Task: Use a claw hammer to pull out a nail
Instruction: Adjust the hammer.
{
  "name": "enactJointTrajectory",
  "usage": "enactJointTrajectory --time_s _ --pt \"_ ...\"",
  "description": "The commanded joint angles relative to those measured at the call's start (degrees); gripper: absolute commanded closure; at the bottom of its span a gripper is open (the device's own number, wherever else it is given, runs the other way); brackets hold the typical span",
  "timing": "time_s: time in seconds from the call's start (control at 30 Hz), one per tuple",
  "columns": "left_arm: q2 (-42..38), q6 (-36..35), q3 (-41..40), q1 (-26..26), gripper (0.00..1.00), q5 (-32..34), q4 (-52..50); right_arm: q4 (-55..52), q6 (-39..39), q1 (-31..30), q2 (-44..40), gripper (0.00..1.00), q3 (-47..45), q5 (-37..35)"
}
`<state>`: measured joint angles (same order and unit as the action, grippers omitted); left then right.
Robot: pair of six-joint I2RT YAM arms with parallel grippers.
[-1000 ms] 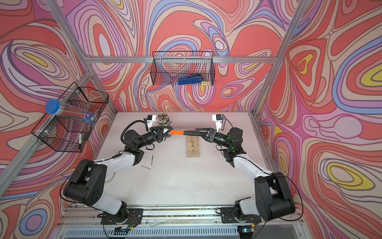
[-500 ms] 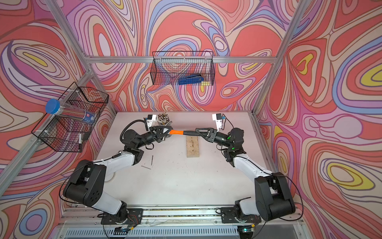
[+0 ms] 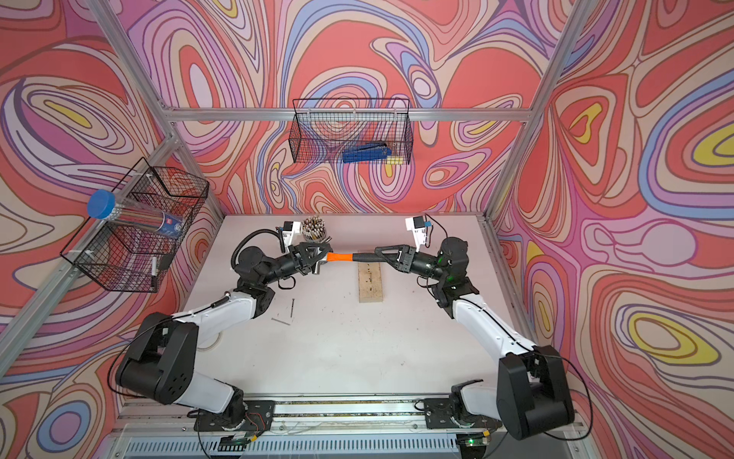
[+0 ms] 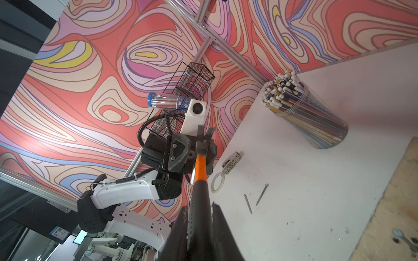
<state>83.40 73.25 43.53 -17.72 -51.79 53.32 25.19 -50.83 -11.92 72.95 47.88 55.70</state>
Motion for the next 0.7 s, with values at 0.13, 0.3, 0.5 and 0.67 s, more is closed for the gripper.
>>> enactJointTrajectory --time_s 0.13,0.3,0.5,0.67 --pt "-10.9 -34.3 7.8 0.1 0.47 11.1 -47.1 -38.6 19.6 0.9 -2.6 1.0 14.6 -11.9" --pt "-9.5 -44.9 11.7 -3.8 0.49 23.2 -63.1 -59.4 28.0 0.9 -0.1 1.0 25.8 -22.7" --pt "-2.9 -48.5 13.9 -12.1 0.52 35.8 -67.5 -72.0 32.9 0.9 0.9 1.0 33.5 -33.4" --pt "4.7 -48.4 16.6 -17.3 0.55 44.3 -67.5 -76.7 34.5 0.9 1.9 1.0 35.6 -39.8"
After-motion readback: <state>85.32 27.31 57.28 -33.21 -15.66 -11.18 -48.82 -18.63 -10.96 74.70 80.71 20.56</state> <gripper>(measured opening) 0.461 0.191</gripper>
